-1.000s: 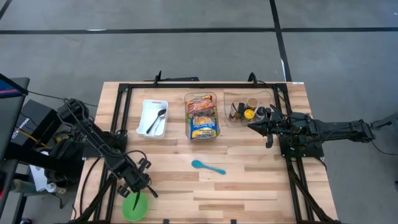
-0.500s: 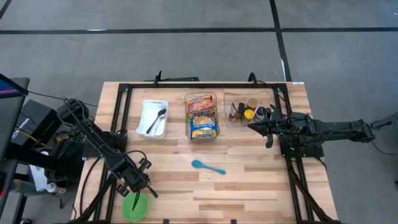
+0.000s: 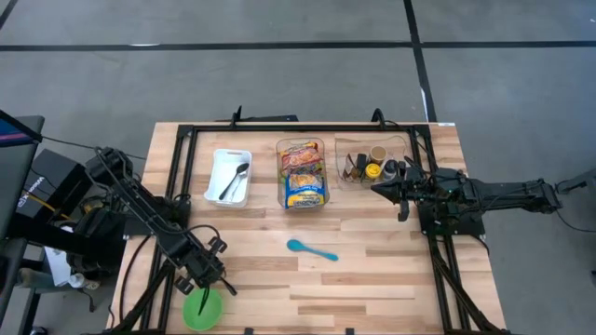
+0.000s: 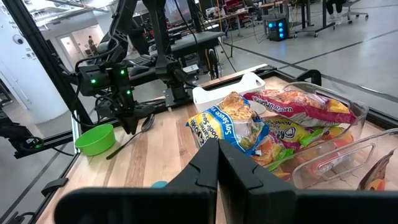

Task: Pick & Place Food Item
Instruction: Put the black spoon into the white bin

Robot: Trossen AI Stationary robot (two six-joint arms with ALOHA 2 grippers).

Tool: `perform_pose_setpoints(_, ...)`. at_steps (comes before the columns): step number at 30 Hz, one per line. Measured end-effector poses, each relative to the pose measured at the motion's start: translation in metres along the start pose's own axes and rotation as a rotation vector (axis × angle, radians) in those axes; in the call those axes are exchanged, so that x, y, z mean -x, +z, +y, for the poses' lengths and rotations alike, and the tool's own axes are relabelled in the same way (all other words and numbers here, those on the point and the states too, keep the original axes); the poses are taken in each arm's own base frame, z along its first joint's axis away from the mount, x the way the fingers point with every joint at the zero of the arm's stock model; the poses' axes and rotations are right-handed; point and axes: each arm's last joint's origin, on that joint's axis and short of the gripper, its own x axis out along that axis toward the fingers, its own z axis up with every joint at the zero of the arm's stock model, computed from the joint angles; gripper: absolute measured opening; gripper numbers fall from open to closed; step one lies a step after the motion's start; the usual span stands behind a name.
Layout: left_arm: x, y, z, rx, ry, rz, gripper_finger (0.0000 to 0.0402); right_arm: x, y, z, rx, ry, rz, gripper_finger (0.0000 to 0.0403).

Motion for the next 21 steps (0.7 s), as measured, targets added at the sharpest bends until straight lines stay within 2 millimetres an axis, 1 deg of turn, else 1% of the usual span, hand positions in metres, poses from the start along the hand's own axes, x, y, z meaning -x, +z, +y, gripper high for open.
perform_pose_setpoints(6,0.0030,0.0047,0.0003,-0.002,0.040,-0.027,0.0086,0.0000,0.0000,0.0000,0.000,0.000,0.000,0.0000)
perform_pose_setpoints(12,0.0030,0.0012,0.0012,-0.034,0.050,0.010,0.0086,0.0000,0.0000,0.0000,0.000,0.000,0.000,0.0000)
perform_pose_setpoints(21,0.0030,0.0012,0.0013,-0.048,0.056,0.010,0.0086,0.0000,-0.0001,0.0000,0.000,0.000,0.000,0.0000)
